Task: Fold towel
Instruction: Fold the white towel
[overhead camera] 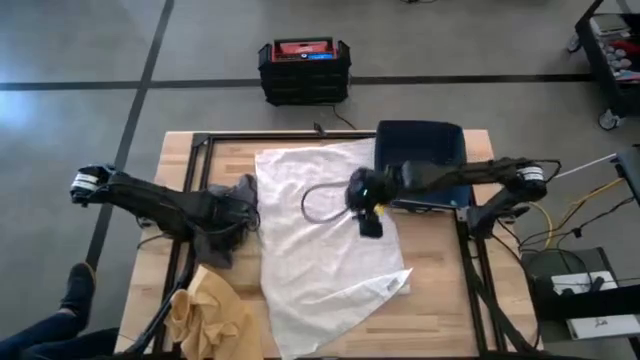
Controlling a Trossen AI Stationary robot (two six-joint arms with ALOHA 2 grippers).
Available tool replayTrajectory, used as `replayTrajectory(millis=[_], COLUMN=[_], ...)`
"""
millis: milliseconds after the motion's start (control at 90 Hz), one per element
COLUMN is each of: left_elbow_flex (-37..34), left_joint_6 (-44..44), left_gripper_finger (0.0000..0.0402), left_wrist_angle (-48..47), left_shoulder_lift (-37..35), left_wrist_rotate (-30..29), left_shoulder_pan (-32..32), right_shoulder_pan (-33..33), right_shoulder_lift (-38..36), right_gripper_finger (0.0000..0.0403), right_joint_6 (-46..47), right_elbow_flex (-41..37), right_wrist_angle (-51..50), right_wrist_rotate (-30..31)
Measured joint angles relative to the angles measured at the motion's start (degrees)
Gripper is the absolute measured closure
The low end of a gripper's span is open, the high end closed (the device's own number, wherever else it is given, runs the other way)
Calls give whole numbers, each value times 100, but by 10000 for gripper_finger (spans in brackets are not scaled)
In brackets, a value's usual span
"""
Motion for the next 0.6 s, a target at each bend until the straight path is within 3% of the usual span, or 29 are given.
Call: replayTrajectory(millis=[122, 189, 311, 411, 600], left_elbow_flex=[526, 634, 388, -54, -814], left_joint_6=[95, 608, 1586, 1767, 1650], left_gripper_finger=[402, 402, 402, 402, 401], left_wrist_angle=[166, 780, 2452, 3363, 3806], left_shoulder_lift=[-300, -469, -569, -350, 384], left_wrist_rotate=[-582, -700, -223, 359, 492], left_shoulder_pan=[0, 1, 117, 208, 221], right_shoulder_pan=[327, 465, 676, 854, 1106], right_shoulder_lift=[575, 921, 1506, 1858, 2094], right_gripper_finger=[223, 227, 234, 241, 256], right_joint_6=[258, 331, 415, 578, 746], right_elbow_flex=[-139, -185, -208, -197, -176], right_wrist_angle=[14, 38, 170, 344, 519], right_wrist_rotate=[22, 22, 24, 28, 98])
